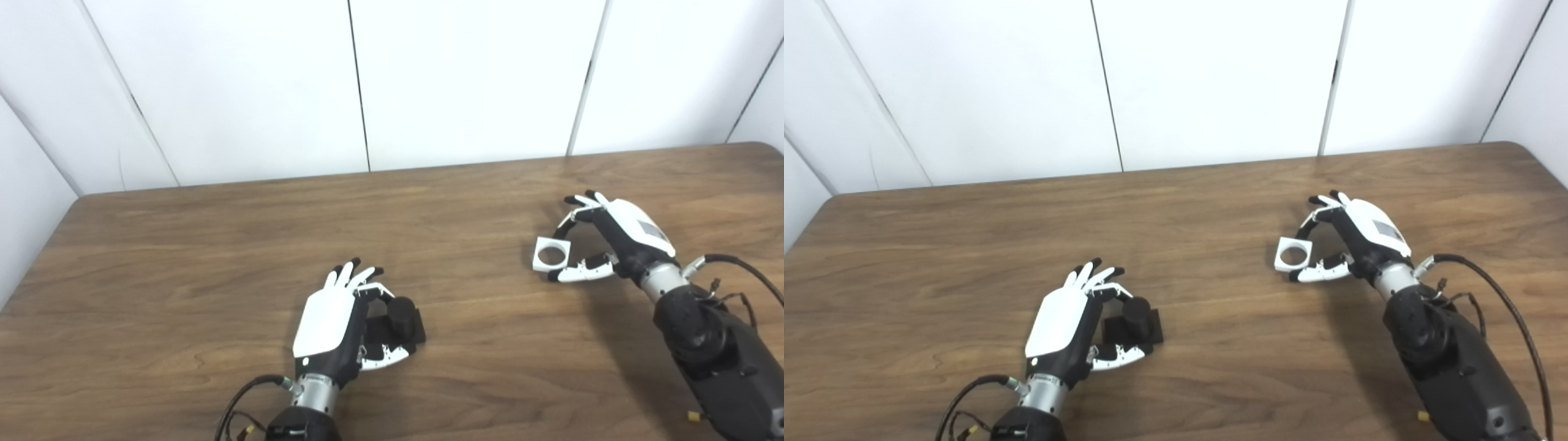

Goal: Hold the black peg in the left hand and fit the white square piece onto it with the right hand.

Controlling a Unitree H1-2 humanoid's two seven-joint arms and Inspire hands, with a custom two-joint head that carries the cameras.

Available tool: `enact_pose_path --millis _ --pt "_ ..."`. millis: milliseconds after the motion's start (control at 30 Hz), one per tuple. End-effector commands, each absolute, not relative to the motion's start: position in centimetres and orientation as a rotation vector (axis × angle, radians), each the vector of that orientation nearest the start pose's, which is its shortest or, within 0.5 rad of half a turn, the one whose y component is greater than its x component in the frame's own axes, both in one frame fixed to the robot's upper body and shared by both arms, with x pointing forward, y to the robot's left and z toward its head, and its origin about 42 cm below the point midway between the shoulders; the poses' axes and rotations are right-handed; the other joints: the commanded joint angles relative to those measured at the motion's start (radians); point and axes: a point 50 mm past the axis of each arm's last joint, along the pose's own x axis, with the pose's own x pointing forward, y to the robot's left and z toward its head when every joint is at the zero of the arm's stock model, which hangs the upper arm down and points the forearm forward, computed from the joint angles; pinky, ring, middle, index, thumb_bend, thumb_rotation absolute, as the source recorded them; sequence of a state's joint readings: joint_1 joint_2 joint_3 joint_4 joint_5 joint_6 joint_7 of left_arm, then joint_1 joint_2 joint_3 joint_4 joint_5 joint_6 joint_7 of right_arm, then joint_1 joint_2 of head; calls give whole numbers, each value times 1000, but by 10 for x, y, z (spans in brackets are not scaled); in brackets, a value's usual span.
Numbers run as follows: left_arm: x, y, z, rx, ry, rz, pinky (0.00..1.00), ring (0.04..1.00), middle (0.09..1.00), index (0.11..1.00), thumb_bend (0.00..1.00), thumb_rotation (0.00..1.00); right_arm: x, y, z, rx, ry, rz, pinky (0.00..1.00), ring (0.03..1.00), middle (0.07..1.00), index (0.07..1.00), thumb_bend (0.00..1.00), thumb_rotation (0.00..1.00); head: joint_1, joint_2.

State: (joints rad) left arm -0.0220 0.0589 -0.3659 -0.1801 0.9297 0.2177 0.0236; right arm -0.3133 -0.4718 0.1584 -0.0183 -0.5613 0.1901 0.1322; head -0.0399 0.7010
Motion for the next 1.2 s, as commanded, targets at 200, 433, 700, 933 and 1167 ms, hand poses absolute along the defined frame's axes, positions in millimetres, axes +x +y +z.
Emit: enact_pose_path --millis 200,433,700,933,1167 --pt "276 139 132 998 -131 -136 1000 980 871 485 520 74 359 -271 256 -1057 -243 130 970 999 911 491 523 159 0 3" --pt "276 138 131 995 -127 -136 1000 977 871 485 521 74 339 -241 269 -1013 -301 203 980 1000 916 490 524 158 -1 3" --pt "276 137 131 998 -122 -136 1000 979 873 485 521 74 320 -209 274 -992 -350 312 966 1000 921 491 523 159 -1 3" --pt "275 136 131 992 -116 -137 1000 983 876 485 520 74 309 -189 276 -962 -369 347 1000 1000 954 492 524 156 -1 6" --pt "276 135 130 983 -120 -137 1000 982 876 485 521 73 305 -171 275 -948 -400 368 1000 1000 963 493 523 158 1 7"
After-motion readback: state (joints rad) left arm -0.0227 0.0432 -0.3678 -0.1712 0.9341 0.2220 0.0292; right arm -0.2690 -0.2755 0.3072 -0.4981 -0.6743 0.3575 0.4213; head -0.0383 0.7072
